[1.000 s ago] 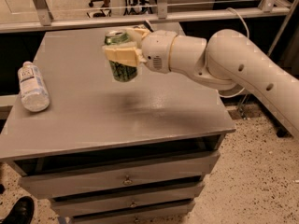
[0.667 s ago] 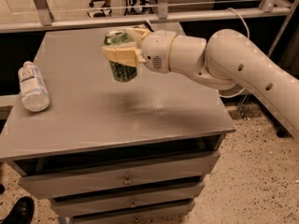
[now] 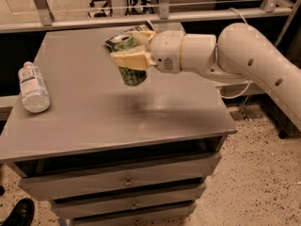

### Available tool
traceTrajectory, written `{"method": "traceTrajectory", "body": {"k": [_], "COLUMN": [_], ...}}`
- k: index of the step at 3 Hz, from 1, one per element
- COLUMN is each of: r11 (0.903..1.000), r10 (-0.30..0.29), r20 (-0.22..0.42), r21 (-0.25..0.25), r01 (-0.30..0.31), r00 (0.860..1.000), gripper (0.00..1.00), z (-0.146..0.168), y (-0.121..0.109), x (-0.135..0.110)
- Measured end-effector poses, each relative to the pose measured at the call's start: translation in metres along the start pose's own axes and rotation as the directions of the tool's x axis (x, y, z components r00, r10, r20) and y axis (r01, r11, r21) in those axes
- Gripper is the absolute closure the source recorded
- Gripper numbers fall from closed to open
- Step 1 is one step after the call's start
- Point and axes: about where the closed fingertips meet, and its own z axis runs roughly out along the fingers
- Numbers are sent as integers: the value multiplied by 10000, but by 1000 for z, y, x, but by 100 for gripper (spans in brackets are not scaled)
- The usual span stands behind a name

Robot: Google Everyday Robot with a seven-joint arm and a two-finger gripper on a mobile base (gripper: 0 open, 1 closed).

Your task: Place green can upright

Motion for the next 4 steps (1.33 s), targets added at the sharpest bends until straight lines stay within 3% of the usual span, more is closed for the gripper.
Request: {"method": "traceTrajectory", "body": {"k": [2,4], "r11": [9921,9699], "r10": [-446,-764], "r20": [419,1298], "r21": [-1152,-2203], "r01": [491,1039], "r00": [9981,9886], "gripper": [100,100], "z": [-27,-40], "y": [8,21], "x": [12,32]}}
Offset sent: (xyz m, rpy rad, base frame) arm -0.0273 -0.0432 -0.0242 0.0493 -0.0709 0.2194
